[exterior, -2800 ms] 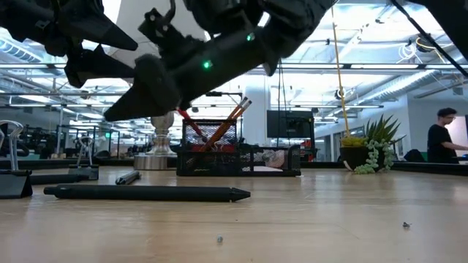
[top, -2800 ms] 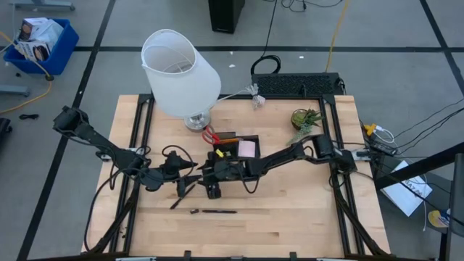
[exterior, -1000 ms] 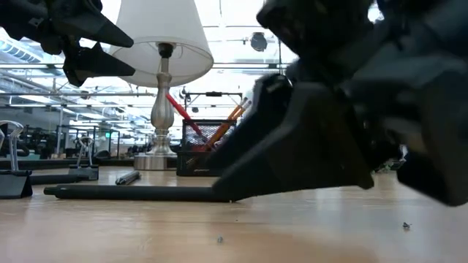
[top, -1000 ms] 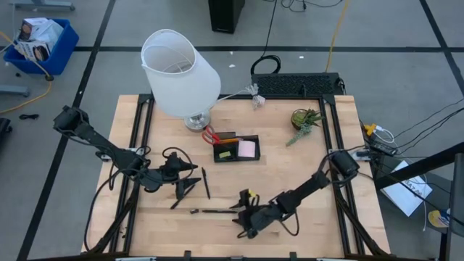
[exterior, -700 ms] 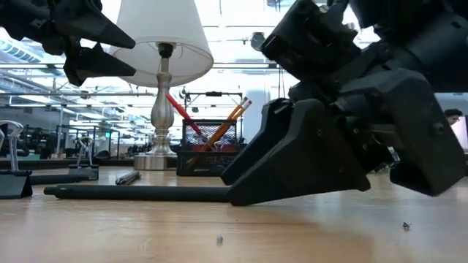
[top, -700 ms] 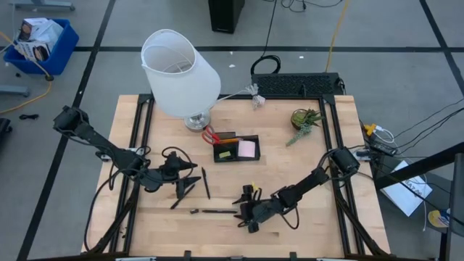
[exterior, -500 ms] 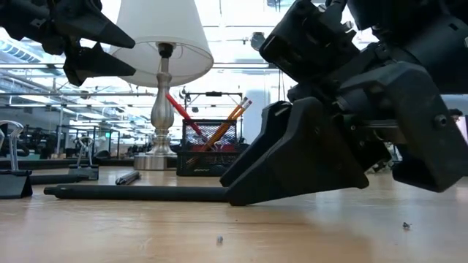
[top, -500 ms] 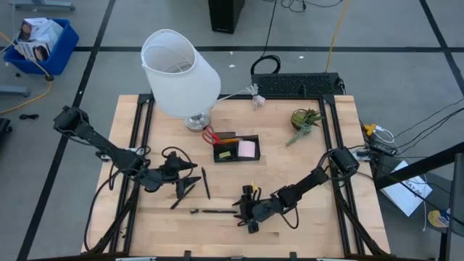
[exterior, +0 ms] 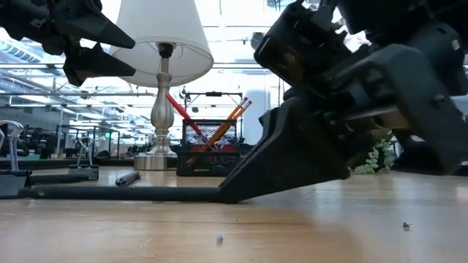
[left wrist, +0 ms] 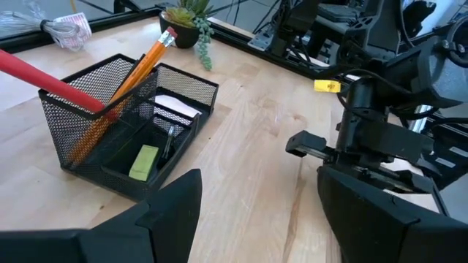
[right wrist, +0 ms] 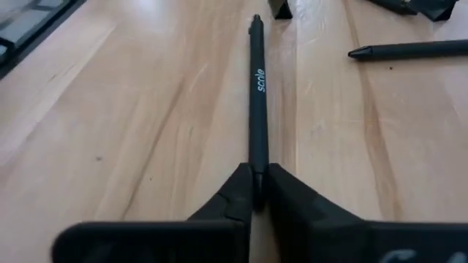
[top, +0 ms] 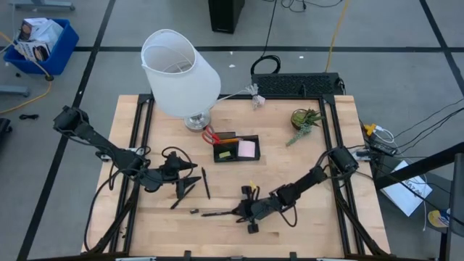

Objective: Pick and place office supplies into organizer
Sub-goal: Put the bottom right black pen into the top left compartment of the desk organizer

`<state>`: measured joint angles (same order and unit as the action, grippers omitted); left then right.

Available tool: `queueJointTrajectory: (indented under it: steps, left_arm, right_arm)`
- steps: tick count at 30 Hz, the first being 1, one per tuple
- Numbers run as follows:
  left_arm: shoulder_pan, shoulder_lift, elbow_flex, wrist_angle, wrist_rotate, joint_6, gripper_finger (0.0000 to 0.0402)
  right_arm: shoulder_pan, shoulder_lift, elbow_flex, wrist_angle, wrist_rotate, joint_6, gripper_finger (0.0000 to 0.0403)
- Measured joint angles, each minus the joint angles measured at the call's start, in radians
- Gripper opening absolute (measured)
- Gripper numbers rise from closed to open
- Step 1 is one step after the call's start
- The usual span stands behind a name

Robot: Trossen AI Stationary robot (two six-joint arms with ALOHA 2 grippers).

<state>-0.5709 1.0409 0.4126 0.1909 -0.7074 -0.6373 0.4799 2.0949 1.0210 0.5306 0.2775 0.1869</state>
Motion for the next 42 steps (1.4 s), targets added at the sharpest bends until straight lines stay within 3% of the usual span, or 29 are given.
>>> queueJointTrajectory:
  steps: [9, 18, 30, 36, 42]
  left_arm:
    - [0.000, 0.000, 0.000, 0.000, 0.000, 0.000, 0.0274]
    - [0.000, 0.000, 0.000, -0.003, 0.000, 0.000, 0.0274]
    - [0.000, -0.003, 0.000, 0.054, 0.002, -0.005, 0.0274]
    - [0.000, -0.003, 0.000, 0.099, 0.027, 0.053, 0.0274]
    - [0.000, -0.001, 0.000, 0.096, 0.027, 0.060, 0.0274]
  right_arm:
    - [-0.017, 0.002, -0.001, 0.046, 0.008, 0.003, 0.0033]
    - [-0.021, -0.054, -0.001, 0.055, 0.044, -0.071, 0.0015]
    - [-0.026, -0.338, -0.001, -0.465, 0.357, -0.180, 0.0018]
    - [-0.055, -0.496, -0.001, -0.642, 0.457, -0.365, 0.0019]
    - [-0.114, -0.544, 0.000, -0.673, 0.510, -0.794, 0.0019]
